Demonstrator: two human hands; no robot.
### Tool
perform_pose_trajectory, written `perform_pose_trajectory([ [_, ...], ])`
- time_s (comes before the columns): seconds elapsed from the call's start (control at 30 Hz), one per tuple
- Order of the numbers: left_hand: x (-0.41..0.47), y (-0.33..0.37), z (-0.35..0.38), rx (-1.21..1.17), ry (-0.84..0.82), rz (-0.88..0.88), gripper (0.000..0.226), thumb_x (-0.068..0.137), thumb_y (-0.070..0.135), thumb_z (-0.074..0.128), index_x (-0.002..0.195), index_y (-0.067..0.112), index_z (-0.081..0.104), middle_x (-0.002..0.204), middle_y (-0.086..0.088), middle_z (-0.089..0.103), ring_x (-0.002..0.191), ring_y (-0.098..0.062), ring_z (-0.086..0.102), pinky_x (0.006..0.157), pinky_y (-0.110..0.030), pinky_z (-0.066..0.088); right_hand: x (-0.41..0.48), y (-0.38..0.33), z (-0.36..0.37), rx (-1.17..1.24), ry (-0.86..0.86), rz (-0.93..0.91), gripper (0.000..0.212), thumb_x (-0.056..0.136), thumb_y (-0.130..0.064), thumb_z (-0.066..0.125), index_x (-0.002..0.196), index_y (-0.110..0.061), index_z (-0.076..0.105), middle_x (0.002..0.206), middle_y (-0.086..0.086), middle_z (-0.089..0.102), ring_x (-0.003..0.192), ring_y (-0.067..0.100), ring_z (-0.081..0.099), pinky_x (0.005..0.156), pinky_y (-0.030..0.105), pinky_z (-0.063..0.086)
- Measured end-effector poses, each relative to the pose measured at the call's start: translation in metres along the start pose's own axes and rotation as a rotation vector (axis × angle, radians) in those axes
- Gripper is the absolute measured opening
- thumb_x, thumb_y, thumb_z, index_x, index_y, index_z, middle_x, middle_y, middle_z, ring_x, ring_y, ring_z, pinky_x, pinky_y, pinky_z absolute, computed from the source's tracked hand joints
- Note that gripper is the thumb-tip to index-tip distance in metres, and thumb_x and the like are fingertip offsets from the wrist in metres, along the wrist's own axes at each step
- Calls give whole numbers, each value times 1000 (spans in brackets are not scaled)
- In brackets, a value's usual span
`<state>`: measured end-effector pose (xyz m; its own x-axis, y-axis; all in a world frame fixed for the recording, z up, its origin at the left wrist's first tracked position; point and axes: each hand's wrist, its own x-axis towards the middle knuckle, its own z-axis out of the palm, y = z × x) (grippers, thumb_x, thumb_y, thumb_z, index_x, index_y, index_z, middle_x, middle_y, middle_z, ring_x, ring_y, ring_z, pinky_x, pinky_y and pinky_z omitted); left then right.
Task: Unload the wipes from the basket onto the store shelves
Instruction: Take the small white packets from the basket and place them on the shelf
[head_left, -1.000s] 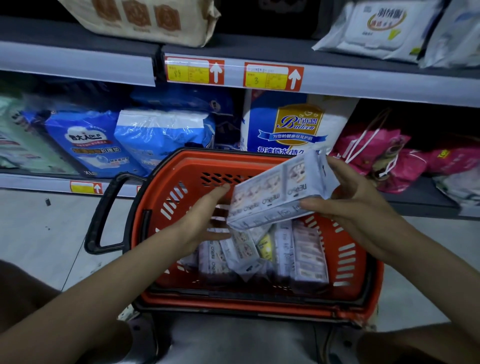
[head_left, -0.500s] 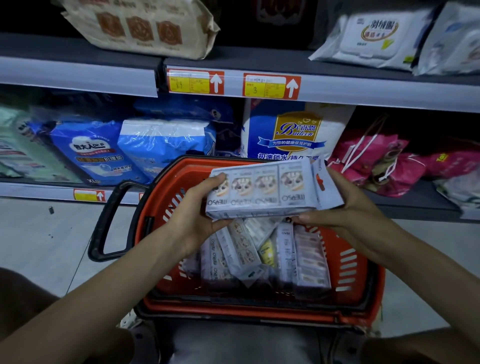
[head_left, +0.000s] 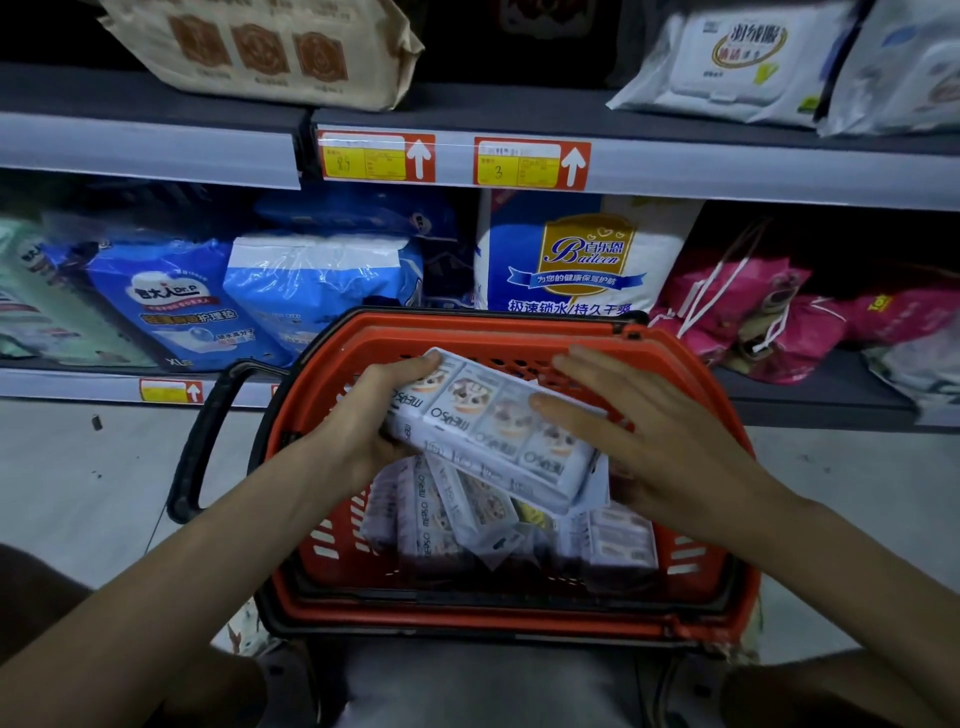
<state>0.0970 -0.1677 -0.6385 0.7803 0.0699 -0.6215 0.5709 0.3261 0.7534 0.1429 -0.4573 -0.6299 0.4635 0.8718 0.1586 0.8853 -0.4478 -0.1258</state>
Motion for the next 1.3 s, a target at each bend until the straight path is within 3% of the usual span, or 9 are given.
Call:
perform_pose_trajectory([
  [0.17, -4, 0, 4, 62, 10, -29, 23, 96, 37, 68, 99, 15, 75, 93, -7, 78, 77, -20, 74, 69, -33, 60, 0, -13, -1, 75, 83, -81, 78, 75, -13, 84, 147, -17, 54, 149, 6, 55, 141, 24, 48, 110, 44, 46],
  [0.3, -3, 0, 1, -41, 35, -101, 27, 95, 43, 64, 90, 17, 69, 79, -6, 69, 79, -21, 67, 77, -36, 57, -3, -23, 2, 338, 111, 217, 98, 68, -4, 87, 152, -35, 46, 146, -12, 56, 133, 8, 51, 106, 33, 50],
  [0.43, -4, 4, 0, -79, -12, -76, 64, 95, 67, 48, 106, 9, 71, 85, -11, 68, 73, -22, 66, 57, -26, 54, 1, -34, 1, 884, 158, 552, 69, 83, -10, 86, 136, -42, 56, 131, -28, 63, 119, -9, 59, 98, 15, 51],
  [0.57, -3, 8, 2, -68, -9, -17, 69, 94, 70, 50, 108, 6, 70, 87, -8, 70, 74, -19, 69, 66, -30, 53, 8, -35, -5, 1263, 187, 713, 47, 84, -5, 81, 125, -23, 67, 113, -17, 76, 101, 5, 73, 87, 25, 61],
  [0.8, -5, 11, 10, 32, -1, 116, 61, 95, 61, 56, 125, 8, 69, 103, -9, 75, 96, -23, 73, 89, -39, 55, 15, -27, -4, 1588, 267, 773, 44, 86, -8, 73, 129, -15, 67, 121, 3, 76, 111, 20, 73, 88, 26, 60],
  [0.97, -13, 10, 21, 134, -43, 187, 56, 98, 56, 57, 135, 15, 64, 115, -10, 78, 105, -25, 75, 94, -41, 60, 19, -28, -5, 1537, 346, 738, 48, 78, -18, 79, 126, -16, 70, 118, 8, 76, 109, 28, 73, 92, 38, 60],
  [1.17, -30, 6, 38, 200, -79, 302, 55, 98, 57, 61, 126, 11, 69, 117, -15, 76, 106, -30, 76, 96, -50, 61, 25, -43, -10, 1208, 507, 678, 19, 81, -9, 85, 97, -16, 79, 93, 4, 80, 87, 23, 77, 77, 42, 64],
  [1.23, -36, 6, 44, 174, -97, 339, 59, 98, 64, 54, 126, 15, 70, 114, -13, 77, 107, -31, 75, 93, -49, 61, 25, -51, -11, 1070, 539, 624, 18, 80, -10, 87, 92, -20, 78, 85, -10, 79, 83, 7, 76, 74, 29, 63],
  [1.3, -43, 8, 51, 75, -101, 344, 62, 96, 69, 49, 125, 18, 68, 112, -10, 78, 107, -29, 75, 91, -47, 61, 25, -56, -10, 779, 549, 493, 32, 83, -17, 86, 113, -24, 77, 96, -20, 77, 90, -2, 73, 77, 19, 60],
])
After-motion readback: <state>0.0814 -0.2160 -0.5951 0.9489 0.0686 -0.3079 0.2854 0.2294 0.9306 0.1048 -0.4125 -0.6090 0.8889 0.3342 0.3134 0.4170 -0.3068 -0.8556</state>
